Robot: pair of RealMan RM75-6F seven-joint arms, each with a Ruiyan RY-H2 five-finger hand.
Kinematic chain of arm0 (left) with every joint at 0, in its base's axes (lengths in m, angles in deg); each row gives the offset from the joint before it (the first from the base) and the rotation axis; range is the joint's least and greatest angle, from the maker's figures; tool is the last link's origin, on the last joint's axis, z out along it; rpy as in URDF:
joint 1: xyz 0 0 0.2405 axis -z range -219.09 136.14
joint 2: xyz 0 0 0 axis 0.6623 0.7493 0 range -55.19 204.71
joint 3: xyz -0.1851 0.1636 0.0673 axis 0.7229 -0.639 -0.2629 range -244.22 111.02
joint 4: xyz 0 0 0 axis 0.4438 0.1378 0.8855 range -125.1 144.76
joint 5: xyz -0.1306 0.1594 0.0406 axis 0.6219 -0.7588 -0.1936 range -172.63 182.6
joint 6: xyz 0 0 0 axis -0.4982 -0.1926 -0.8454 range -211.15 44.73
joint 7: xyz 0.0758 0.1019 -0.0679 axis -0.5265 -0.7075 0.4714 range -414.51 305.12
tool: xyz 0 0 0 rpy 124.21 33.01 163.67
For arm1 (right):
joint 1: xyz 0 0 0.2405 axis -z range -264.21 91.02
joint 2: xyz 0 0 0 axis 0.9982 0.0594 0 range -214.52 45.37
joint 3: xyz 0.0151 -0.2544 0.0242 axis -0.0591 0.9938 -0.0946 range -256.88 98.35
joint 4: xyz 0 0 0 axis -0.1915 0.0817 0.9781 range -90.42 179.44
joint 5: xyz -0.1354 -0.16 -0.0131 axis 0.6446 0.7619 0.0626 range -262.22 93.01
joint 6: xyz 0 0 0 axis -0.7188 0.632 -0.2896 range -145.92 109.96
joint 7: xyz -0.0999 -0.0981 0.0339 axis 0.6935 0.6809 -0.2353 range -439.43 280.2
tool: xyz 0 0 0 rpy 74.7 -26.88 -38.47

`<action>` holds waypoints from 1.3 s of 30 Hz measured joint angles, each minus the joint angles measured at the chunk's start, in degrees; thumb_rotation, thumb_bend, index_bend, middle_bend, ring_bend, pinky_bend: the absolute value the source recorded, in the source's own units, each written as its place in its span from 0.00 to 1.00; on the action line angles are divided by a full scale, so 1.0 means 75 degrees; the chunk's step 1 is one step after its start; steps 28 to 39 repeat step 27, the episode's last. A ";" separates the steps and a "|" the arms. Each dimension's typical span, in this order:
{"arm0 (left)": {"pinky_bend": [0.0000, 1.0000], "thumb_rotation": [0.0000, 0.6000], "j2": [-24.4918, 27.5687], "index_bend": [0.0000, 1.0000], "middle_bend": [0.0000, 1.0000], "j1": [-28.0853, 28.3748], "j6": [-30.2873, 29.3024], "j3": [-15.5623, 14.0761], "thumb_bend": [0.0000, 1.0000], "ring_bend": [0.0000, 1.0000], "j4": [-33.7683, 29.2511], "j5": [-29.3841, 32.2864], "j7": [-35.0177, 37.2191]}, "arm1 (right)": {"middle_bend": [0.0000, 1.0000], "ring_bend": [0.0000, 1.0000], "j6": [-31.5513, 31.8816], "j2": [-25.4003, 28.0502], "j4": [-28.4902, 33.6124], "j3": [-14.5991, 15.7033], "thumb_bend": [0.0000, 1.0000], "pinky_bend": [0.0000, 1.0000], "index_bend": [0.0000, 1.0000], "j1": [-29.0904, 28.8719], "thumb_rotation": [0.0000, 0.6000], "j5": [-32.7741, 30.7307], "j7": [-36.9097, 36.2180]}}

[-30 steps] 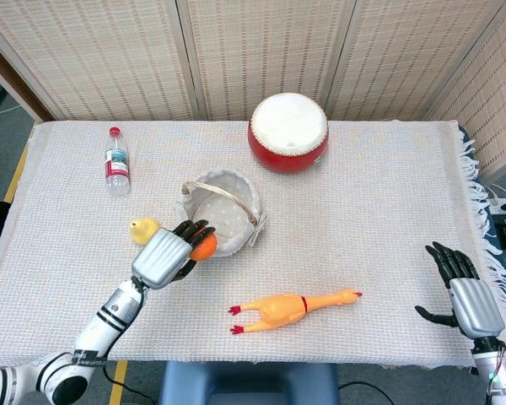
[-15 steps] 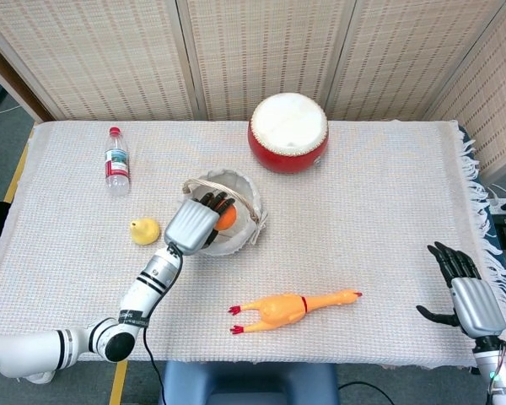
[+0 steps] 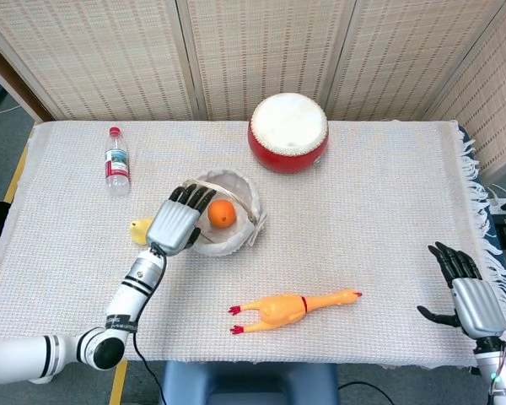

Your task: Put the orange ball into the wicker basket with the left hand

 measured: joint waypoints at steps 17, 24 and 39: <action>0.12 1.00 0.2332 0.00 0.00 -0.3181 -0.2386 -0.2348 0.41 0.00 -0.1437 -0.3580 0.3213 | 0.00 0.00 0.0172 -0.0053 -0.0049 0.0035 0.04 0.00 0.00 0.0061 1.00 0.0160 0.0263; 0.11 1.00 0.2593 0.00 0.00 -0.4834 -0.3746 -0.3239 0.40 0.00 -0.0150 -0.4653 0.4633 | 0.00 0.00 0.0199 -0.0193 -0.0056 0.0068 0.04 0.00 0.00 0.0047 1.00 0.0270 0.0615; 0.11 1.00 0.2521 0.00 0.00 -0.5232 -0.4140 -0.3355 0.40 0.00 0.0616 -0.4851 0.5198 | 0.00 0.00 0.0220 -0.0204 -0.0110 0.0075 0.04 0.00 0.00 0.0032 1.00 0.0351 0.0670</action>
